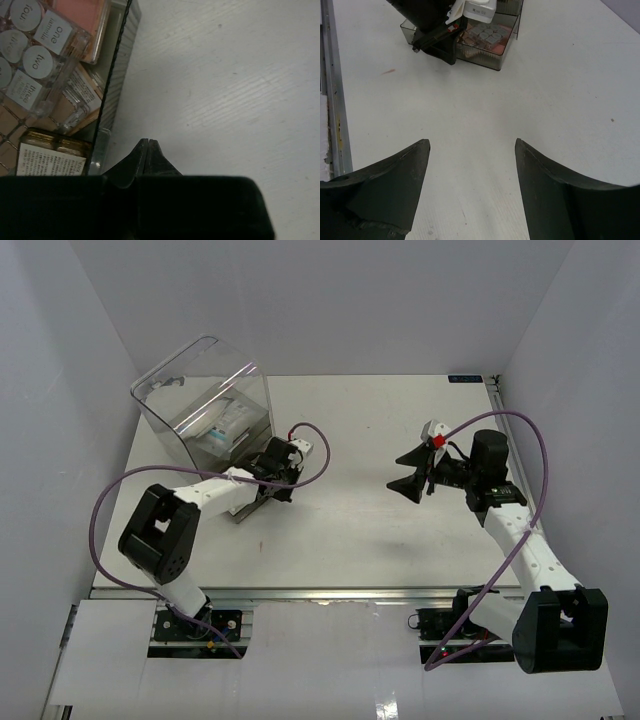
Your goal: Organize the makeup
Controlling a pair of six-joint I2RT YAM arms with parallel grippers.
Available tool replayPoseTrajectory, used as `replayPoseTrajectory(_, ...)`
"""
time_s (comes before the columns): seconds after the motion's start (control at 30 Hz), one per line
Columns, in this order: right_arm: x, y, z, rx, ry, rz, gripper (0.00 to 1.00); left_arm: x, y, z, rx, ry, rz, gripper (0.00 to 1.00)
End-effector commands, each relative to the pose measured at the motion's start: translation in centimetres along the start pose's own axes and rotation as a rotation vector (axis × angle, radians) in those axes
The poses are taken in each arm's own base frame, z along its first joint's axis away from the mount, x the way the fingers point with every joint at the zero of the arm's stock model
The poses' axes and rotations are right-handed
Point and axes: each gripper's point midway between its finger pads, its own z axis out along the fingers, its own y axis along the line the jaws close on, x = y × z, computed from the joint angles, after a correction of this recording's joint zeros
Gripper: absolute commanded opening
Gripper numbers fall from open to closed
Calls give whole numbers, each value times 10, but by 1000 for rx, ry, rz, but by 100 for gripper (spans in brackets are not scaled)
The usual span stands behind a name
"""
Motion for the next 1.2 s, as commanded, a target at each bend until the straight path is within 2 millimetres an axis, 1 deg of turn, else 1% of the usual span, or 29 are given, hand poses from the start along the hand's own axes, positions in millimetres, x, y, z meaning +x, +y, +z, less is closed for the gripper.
replayPoseTrajectory(0.0,-9,-4,-2,3,-29,-33,75,-14,30,1,-152,-11,97,9)
replayPoseTrajectory(0.07,-8,-5,-2,5,-28,-29,74,-12,41,2,-217,2,103,13)
replayPoseTrajectory(0.2,-8,-6,-3,9,-27,-25,74,-14,62,-3,-336,-4,116,49)
replayPoseTrajectory(0.33,-6,-8,-4,15,-24,-18,74,-16,68,-2,-374,-9,145,62)
replayPoseTrajectory(0.43,-4,-10,-5,19,-23,-12,74,-18,74,0,-407,-2,157,70)
replayPoseTrajectory(0.53,-5,-12,-7,29,-25,-9,75,-15,84,6,-445,24,163,74)
replayPoseTrajectory(0.57,-4,-12,-7,29,-25,-6,75,-14,87,7,-459,29,161,77)
replayPoseTrajectory(0.7,-5,-14,-10,36,-30,-2,75,-17,100,8,-504,31,151,83)
replayPoseTrajectory(0.8,-5,-15,-12,42,-33,3,75,-19,109,7,-528,32,150,86)
replayPoseTrajectory(0.97,-4,-17,-13,49,-34,13,75,-26,120,9,-549,30,156,86)
replayPoseTrajectory(1.1,-5,-18,-14,55,-35,13,75,-34,120,9,-534,16,151,86)
replayPoseTrajectory(1.17,-4,-19,-14,57,-34,13,75,-36,111,7,-482,2,131,85)
